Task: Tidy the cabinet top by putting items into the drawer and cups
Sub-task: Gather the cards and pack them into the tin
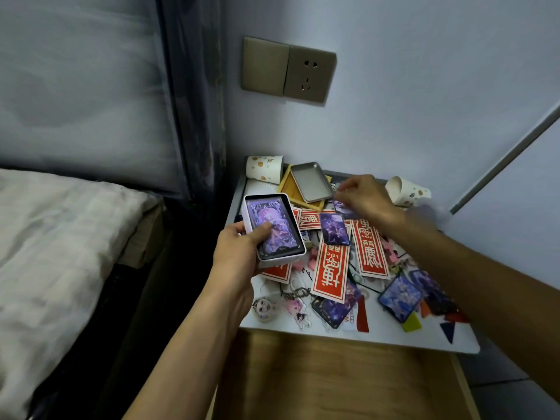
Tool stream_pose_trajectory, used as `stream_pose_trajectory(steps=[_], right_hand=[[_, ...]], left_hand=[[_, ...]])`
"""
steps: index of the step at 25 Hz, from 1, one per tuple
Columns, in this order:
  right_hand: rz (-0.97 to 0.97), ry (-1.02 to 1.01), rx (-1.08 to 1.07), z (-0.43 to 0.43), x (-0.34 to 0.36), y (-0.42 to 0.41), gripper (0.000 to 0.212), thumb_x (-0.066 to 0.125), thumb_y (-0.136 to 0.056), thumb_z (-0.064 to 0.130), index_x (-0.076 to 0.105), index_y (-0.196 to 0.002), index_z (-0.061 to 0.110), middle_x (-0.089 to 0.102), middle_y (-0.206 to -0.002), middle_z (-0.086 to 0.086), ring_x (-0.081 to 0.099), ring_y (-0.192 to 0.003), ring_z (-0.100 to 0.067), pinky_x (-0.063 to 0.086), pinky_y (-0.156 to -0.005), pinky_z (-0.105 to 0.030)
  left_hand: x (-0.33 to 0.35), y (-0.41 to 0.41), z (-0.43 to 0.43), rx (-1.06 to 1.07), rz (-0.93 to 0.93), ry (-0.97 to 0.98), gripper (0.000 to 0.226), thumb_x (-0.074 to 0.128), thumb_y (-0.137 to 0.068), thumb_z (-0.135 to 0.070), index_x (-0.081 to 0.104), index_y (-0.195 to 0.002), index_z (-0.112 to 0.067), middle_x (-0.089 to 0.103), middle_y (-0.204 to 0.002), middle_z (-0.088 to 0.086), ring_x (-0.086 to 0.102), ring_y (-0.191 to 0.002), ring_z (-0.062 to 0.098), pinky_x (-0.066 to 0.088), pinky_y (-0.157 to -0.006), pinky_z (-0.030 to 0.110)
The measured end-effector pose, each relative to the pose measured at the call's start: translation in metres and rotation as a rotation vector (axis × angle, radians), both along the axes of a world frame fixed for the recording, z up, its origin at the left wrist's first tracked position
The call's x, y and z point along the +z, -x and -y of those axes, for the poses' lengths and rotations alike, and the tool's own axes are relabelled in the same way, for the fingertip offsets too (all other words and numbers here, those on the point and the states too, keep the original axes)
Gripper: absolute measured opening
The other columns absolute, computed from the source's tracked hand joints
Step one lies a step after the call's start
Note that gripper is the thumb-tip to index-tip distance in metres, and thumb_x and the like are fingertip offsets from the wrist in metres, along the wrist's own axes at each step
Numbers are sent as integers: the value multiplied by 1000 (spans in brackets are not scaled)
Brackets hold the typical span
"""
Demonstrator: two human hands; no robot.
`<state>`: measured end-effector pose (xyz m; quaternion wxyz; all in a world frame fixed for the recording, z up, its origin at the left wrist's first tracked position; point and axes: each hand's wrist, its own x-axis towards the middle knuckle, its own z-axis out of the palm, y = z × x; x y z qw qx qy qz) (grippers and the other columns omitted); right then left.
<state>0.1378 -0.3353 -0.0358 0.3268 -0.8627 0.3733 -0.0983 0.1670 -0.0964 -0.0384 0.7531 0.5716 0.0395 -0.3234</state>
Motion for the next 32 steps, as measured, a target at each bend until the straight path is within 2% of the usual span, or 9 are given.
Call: stream_pose_trajectory(steps=[3,6,9,13,15,18,22,26,32], right_hand=[[-237,150,-32,38,-24,-3,27,73,-85,30,63,-98,9,67,-94,-9,65,-86,-26,45,-70,-30],[-285,165,-35,47,-41,-12,46,75,-82,37,55,-110,7,66,-99,-13,62,-84,-25,46,-70,-32],[-260,201,-68,46,-45,-18,59,79,-79,35,49,-121,7,64,-109,-13,59,-88,-26,44,-71,-32],[-80,201,-202,50,-34,-18,49,72,-86,14,47,-127,6,60,-118,-18,60,-106,-34,46,-80,-33],[-23,55,-257,49,-23,-10,40,68,-88,9,49,-123,6,60,-114,-17,62,-99,-31,53,-81,-37],[-75,-267,-136,25,-21,11,24,66,-88,3,54,-108,8,63,-94,-14,65,-77,-23,55,-64,-32],[-316,-39,-6,15,-41,12,36,79,-79,27,63,-102,4,66,-96,-15,64,-86,-28,49,-67,-30],[-446,113,-25,3,-44,4,52,77,-72,57,55,-91,13,62,-90,-6,62,-85,-26,47,-71,-31],[-453,138,-39,-5,-39,0,53,78,-73,53,52,-97,13,62,-97,-6,60,-90,-26,44,-74,-32]], left_hand=[[-1,-2,1,3,-4,-8,23,61,-93,-7,60,-113,4,71,-89,13,68,-54,13,52,-44,21],[0,-4,2,6,-8,-15,20,61,-93,-7,59,-111,2,71,-87,13,68,-54,12,52,-44,21],[2,-4,2,4,0,-9,16,60,-93,-5,61,-108,0,71,-84,12,67,-51,10,51,-43,19],[2,-4,0,5,3,-8,18,60,-93,-6,61,-109,1,72,-86,12,69,-53,11,50,-43,19],[2,-2,0,3,5,-12,20,60,-93,-7,61,-111,1,72,-88,12,69,-54,11,51,-43,20],[4,-1,0,-3,5,-3,21,60,-93,-7,60,-112,2,72,-85,11,69,-53,11,52,-44,20],[6,3,-1,-8,9,11,25,60,-93,-7,60,-116,4,72,-86,10,70,-55,12,52,-45,21],[6,4,-4,-15,15,6,26,60,-93,-8,59,-117,3,72,-88,11,70,-56,13,53,-46,21],[7,2,-6,-19,35,-7,25,58,-94,-8,60,-117,3,72,-93,14,68,-52,11,45,-40,15]])
